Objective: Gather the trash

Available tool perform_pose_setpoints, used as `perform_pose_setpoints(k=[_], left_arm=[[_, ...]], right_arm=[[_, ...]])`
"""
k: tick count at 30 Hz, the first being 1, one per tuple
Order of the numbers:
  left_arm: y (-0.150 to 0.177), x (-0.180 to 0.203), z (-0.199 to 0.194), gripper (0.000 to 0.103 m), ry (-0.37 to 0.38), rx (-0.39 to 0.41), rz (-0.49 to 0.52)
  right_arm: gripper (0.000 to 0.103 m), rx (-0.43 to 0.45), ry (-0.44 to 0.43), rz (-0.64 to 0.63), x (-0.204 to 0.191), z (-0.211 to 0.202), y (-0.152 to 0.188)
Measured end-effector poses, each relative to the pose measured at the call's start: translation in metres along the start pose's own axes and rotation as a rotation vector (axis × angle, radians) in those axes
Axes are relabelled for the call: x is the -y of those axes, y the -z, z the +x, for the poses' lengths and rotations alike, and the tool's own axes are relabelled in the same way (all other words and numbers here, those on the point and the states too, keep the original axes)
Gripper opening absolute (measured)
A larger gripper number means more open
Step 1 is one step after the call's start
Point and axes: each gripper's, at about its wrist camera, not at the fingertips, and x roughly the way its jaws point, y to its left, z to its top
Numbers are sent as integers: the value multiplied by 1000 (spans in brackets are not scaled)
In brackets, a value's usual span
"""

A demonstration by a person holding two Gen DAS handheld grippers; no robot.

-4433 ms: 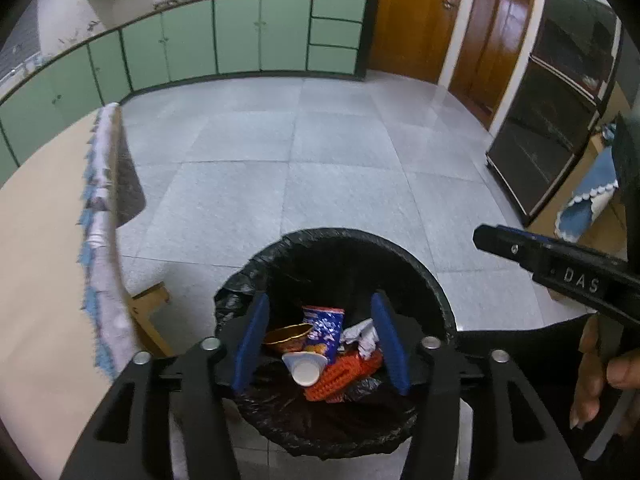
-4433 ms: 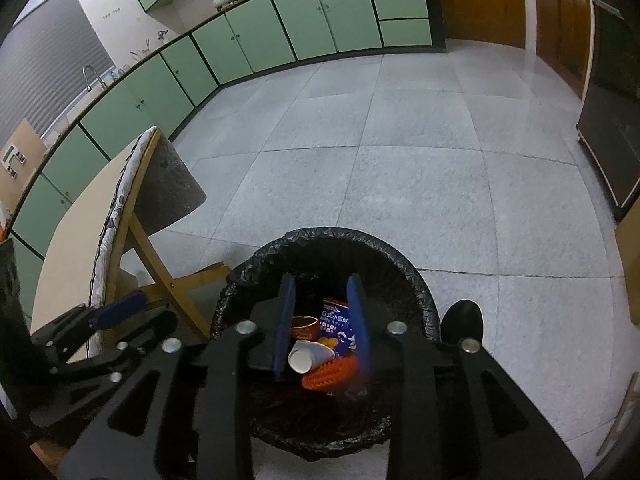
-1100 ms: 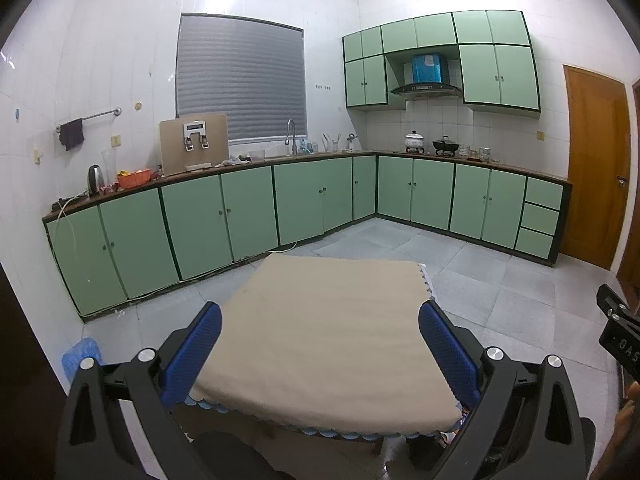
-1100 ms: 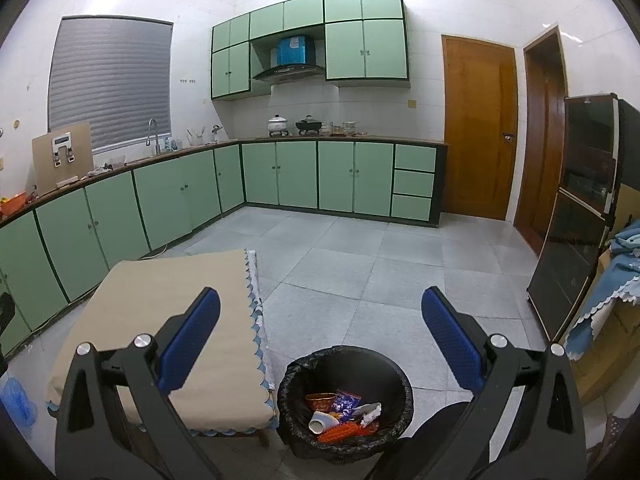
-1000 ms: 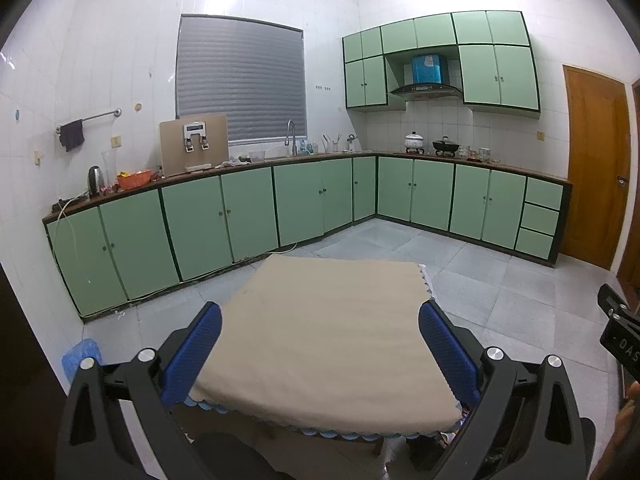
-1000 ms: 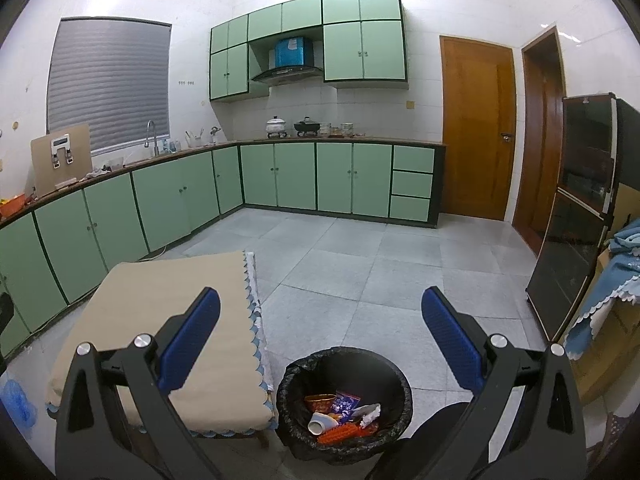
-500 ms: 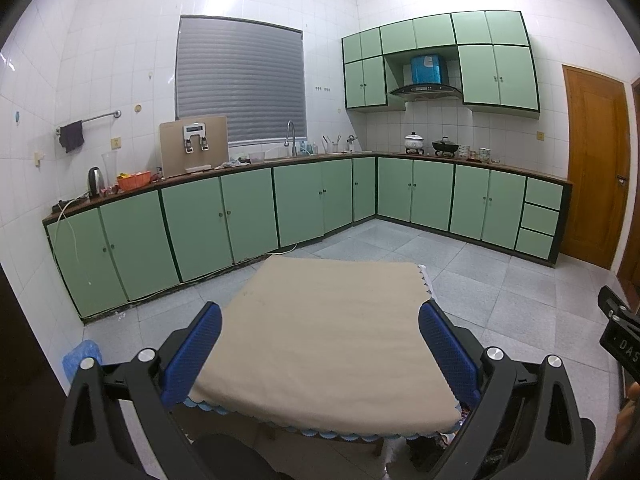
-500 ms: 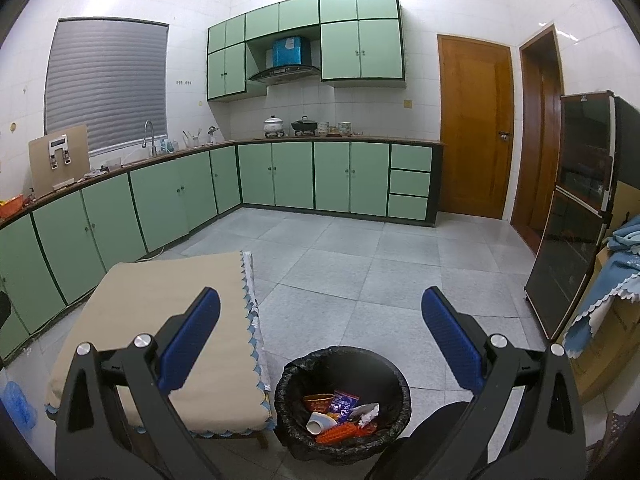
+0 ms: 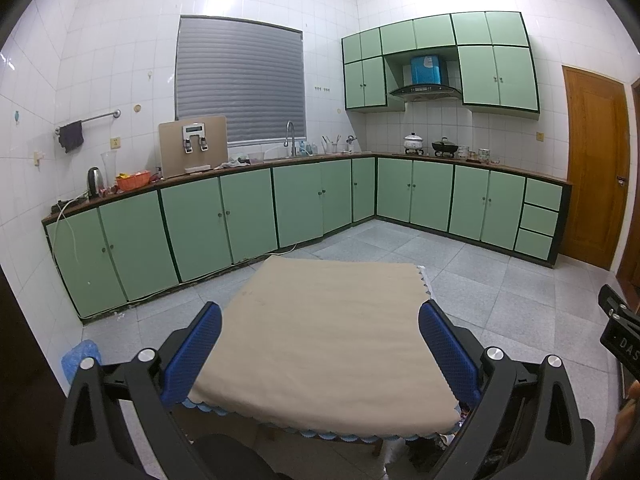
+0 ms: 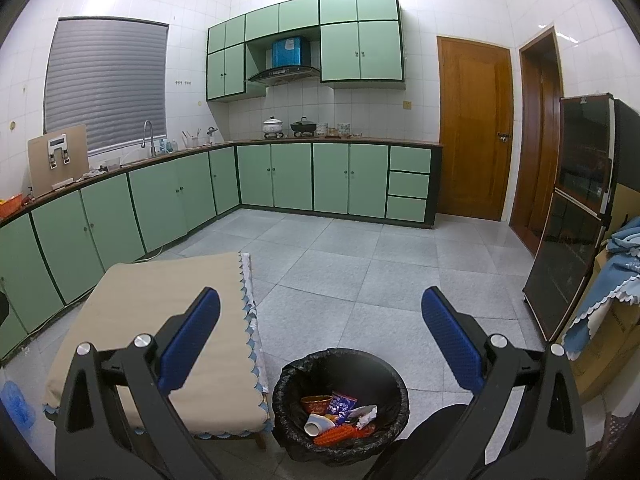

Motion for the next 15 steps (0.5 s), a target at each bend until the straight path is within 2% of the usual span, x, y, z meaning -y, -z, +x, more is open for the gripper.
perform_pose_setpoints(k=[15], left_arm=[[-3,6,0,97,2,4,0]], right_arm=[[98,2,1,1,1,-2,0]])
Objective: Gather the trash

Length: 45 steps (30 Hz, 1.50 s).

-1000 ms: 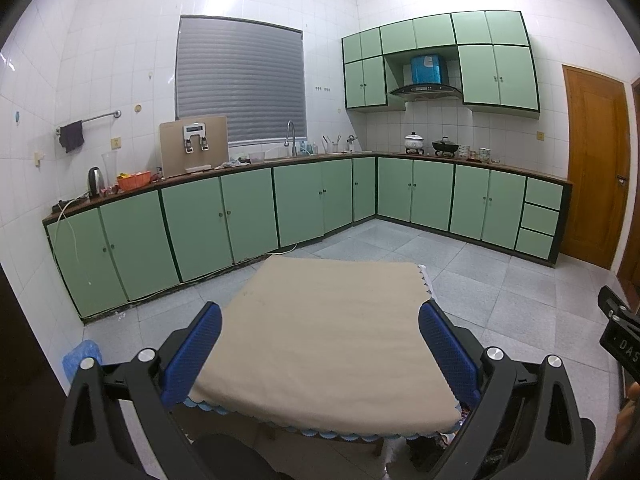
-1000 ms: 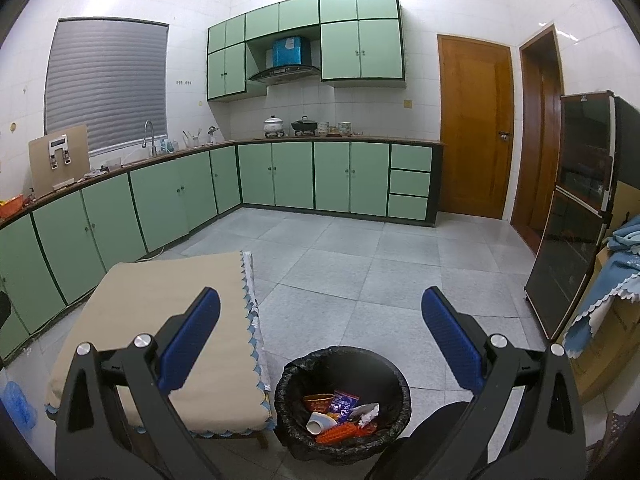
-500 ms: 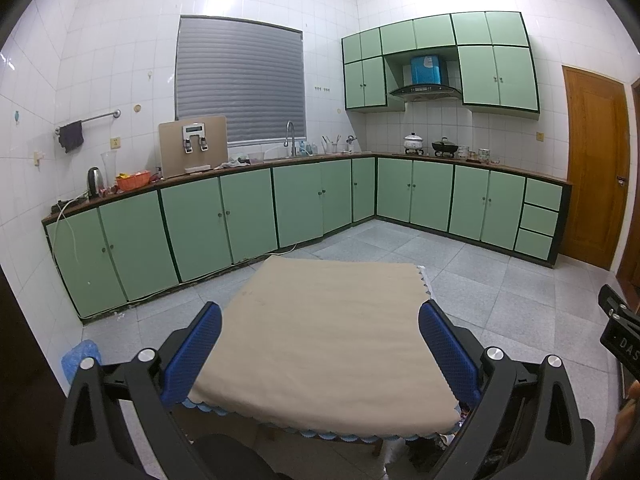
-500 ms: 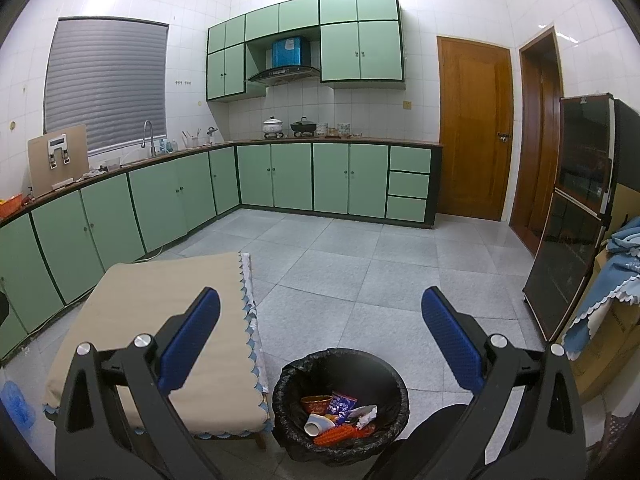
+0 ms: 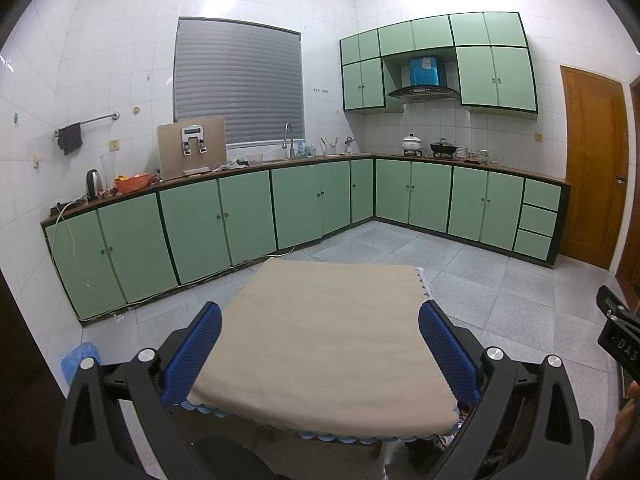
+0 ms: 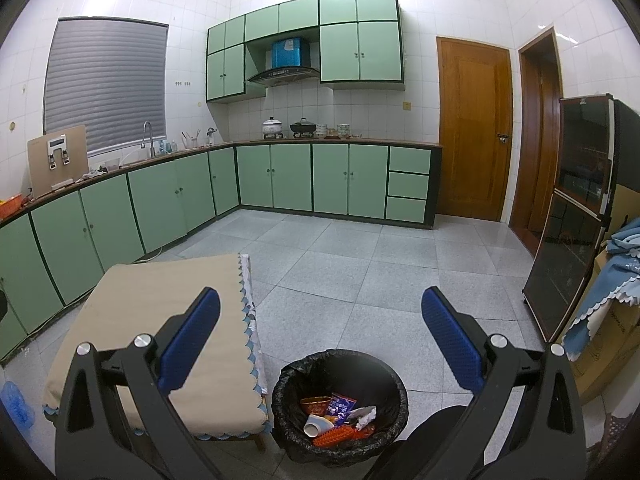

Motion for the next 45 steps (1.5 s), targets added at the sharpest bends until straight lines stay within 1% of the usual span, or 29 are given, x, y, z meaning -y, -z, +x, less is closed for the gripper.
perform_pose_setpoints(k=[28,45], left_arm=[[1,2,1,97,2,-4,0],[2,3,0,97,-1,-4,1]], right_arm=[[98,-2,2,-2,1,-1,-3],[98,-17,3,5,2,1,6]])
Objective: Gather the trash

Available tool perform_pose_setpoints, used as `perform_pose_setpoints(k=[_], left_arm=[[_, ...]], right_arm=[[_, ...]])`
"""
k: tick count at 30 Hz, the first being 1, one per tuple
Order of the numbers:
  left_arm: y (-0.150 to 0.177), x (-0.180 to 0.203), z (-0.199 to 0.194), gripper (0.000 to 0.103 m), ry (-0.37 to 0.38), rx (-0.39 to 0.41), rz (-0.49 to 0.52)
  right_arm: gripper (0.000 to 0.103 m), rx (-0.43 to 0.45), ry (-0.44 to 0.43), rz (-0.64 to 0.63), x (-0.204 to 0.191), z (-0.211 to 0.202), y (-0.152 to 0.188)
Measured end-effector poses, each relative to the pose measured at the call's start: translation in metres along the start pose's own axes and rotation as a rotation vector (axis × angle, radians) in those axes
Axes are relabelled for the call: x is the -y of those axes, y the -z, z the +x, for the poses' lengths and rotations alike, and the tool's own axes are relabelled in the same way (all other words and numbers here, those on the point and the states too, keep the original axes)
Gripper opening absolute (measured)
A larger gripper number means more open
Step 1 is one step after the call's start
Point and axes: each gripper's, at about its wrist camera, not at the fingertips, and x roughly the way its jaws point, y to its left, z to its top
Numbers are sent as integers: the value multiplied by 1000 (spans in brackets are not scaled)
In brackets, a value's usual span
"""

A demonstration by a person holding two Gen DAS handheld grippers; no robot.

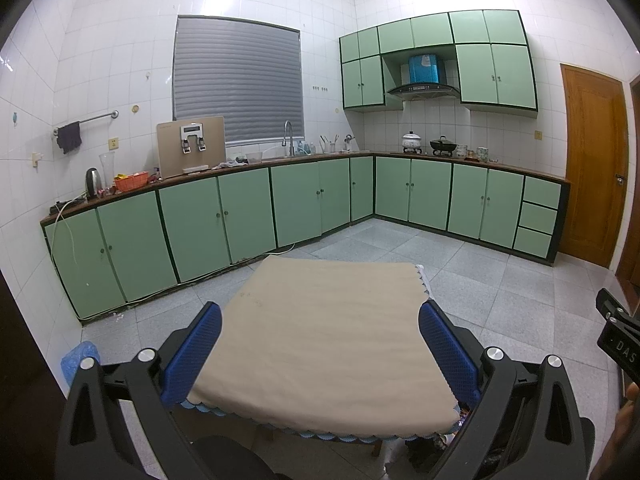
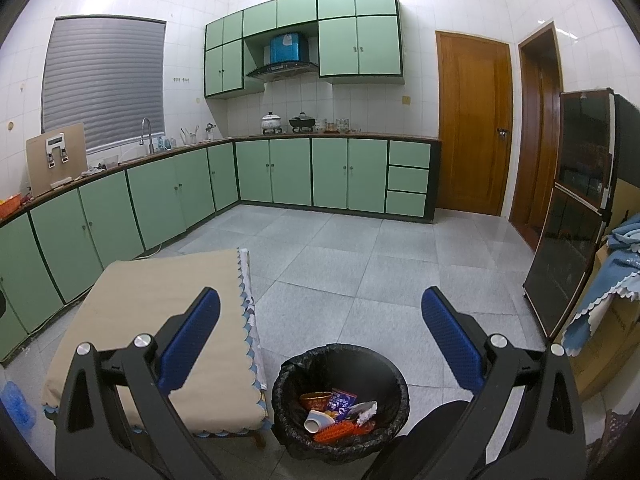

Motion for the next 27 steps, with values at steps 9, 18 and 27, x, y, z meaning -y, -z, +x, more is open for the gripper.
perform_pose_setpoints(k=[9,18,27], left_arm=[[2,1,3,97,0,-6,0],[4,-3,7,97,-3,-9,7],[5,-5,8,97,-1,-8,12]], right_arm=[[98,-7,0,-2,0,3,2],[98,-16,1,-6,-1,9,1],[98,-18,3,-7,-2,10,2]])
